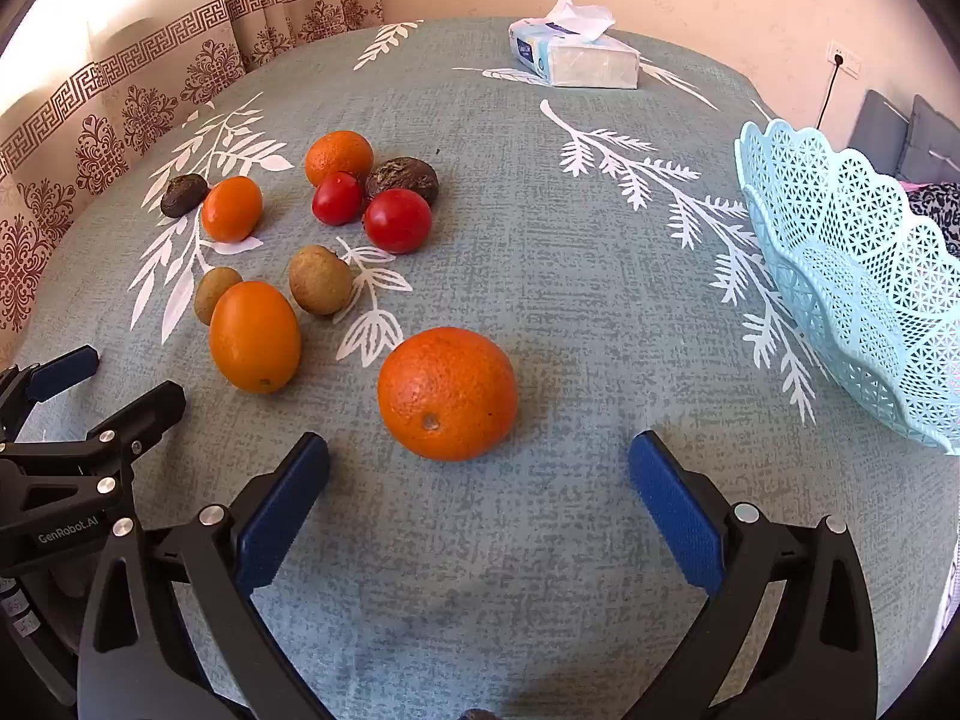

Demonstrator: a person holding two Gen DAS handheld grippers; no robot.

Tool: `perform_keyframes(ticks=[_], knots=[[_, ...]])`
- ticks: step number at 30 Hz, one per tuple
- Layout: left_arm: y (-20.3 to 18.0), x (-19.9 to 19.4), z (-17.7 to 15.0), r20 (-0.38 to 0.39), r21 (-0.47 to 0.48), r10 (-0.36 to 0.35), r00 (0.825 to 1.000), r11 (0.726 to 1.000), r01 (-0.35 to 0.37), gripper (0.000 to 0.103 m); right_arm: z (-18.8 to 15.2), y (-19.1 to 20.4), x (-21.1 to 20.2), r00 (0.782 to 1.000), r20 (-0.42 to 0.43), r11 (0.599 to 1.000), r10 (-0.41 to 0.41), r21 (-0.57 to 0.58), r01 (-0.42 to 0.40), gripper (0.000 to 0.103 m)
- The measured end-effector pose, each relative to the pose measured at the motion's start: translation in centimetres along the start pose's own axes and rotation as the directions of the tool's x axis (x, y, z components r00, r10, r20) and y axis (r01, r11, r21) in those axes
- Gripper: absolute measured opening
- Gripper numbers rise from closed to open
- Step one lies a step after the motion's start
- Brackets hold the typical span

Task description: Organize fruits

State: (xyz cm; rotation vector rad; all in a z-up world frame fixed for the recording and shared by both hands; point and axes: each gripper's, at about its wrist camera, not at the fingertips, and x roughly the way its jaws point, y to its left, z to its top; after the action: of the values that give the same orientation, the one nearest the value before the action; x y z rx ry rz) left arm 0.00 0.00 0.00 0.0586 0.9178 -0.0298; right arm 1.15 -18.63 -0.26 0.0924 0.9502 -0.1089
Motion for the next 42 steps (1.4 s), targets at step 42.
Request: perform_keyframes(ticks=[42], knots=[[-0.1, 0.2, 0.0, -0.004, -0.004, 0.012, 1.0, 1.0, -0.012, 0.098, -0.1, -0.8, -1.4, 0.992, 0.054, 0.993, 0.114, 0.01, -0.114, 0.083]])
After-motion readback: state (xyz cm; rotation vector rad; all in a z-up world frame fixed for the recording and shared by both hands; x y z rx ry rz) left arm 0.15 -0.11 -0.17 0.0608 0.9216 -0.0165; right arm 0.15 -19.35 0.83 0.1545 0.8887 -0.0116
